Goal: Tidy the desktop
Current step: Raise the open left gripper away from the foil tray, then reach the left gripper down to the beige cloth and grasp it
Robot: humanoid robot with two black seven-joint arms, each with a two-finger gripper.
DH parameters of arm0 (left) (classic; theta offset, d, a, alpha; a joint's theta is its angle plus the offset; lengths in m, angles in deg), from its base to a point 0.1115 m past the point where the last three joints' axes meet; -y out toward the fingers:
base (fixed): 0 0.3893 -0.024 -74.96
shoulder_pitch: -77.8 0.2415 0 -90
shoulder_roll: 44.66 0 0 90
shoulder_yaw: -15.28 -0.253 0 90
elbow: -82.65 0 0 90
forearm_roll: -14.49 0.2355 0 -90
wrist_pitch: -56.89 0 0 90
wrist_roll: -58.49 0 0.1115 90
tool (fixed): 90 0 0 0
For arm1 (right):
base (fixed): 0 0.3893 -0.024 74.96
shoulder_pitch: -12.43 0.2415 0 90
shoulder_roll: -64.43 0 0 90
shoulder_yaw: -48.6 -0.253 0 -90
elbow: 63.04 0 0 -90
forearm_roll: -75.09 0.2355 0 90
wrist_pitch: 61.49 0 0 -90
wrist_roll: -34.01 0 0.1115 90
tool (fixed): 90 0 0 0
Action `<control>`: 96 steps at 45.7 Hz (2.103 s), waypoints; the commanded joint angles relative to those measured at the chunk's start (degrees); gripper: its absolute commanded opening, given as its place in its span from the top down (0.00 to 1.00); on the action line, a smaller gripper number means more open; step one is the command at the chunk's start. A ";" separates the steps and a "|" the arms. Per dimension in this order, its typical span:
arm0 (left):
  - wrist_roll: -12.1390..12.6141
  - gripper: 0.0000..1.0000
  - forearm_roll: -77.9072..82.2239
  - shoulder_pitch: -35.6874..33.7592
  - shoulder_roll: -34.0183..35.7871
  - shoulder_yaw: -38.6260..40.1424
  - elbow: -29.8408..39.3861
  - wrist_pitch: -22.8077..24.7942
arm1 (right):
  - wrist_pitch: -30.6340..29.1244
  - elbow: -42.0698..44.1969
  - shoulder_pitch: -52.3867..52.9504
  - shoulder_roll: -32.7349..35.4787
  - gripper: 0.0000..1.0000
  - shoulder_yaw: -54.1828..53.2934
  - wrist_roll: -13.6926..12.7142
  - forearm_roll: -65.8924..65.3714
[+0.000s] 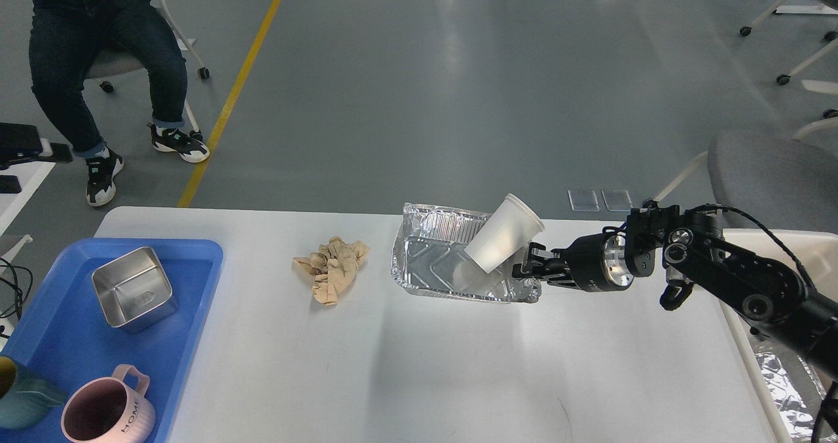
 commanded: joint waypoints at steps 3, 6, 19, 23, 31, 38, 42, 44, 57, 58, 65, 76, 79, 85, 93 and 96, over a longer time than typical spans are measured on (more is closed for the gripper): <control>4.30 0.00 6.41 -6.32 -14.90 -0.66 -5.66 0.00 | 0.00 0.00 -0.18 0.32 1.00 -0.05 0.00 0.07; 4.30 0.00 9.04 -6.85 -18.86 -0.75 -6.20 0.00 | 0.00 0.00 -0.62 0.50 1.00 -0.05 0.09 0.07; 7.82 0.00 14.94 -7.20 -34.06 -8.56 -12.16 0.00 | 0.09 0.00 -1.14 -0.03 1.00 -0.05 0.00 -0.10; 8.35 0.00 14.94 -8.08 -38.90 -11.55 -17.00 -2.96 | 0.09 0.00 -1.50 0.14 1.00 -0.05 0.09 -0.10; 8.09 0.00 14.77 -10.01 -47.60 -17.44 -26.93 -9.56 | 0.09 0.00 -2.38 0.15 1.00 -0.05 0.09 -0.10; 7.56 0.00 14.85 -9.84 -51.74 -18.85 -28.96 -13.51 | 0.09 0.00 -2.46 0.06 1.00 -0.05 0.09 -0.10; 7.47 0.00 14.51 -9.66 -52.88 -19.99 -30.01 -16.24 | 0.17 -0.09 -2.55 0.32 1.00 -0.13 0.09 -0.10; 7.47 0.00 14.24 -9.66 -53.76 -20.52 -31.15 -17.38 | 0.17 -0.17 -2.64 0.41 1.00 -0.13 0.09 -0.10; 7.38 0.00 13.10 -8.17 -58.16 -21.05 -36.25 -21.51 | 0.17 -0.61 -3.08 0.41 1.00 -0.13 0.09 -0.10; 7.38 0.00 13.01 -7.91 -58.51 -21.05 -36.43 -22.13 | 0.17 -0.61 -3.17 0.41 1.00 -0.13 0.00 -0.10; 7.56 0.00 13.01 -5.97 -60.80 -21.14 -38.36 -24.06 | 0.26 -0.70 -3.25 0.41 1.00 -0.22 0.00 -0.10; 7.56 0.00 12.92 -4.39 -63.34 -21.14 -40.91 -27.32 | 0.26 -1.23 -3.61 0.50 1.00 -0.22 0.09 -0.10; 7.64 0.00 12.92 -4.30 -63.70 -21.14 -40.91 -27.41 | 0.26 -1.23 -3.61 0.50 1.00 -0.22 0.09 -0.10; 8.17 0.01 12.92 -4.30 -63.79 -21.14 -41.00 -27.41 | 0.26 -1.49 -3.61 0.50 1.00 -0.31 0.09 -0.10; 8.26 0.12 12.92 -4.12 -63.87 -22.98 -41.27 -27.32 | 0.26 -1.49 -4.40 0.58 1.00 -1.01 0.09 -0.10; 8.26 0.21 12.92 -4.12 -63.87 -23.77 -41.27 -26.79 | 0.26 -1.58 -4.75 0.58 1.00 -1.10 0.09 -0.10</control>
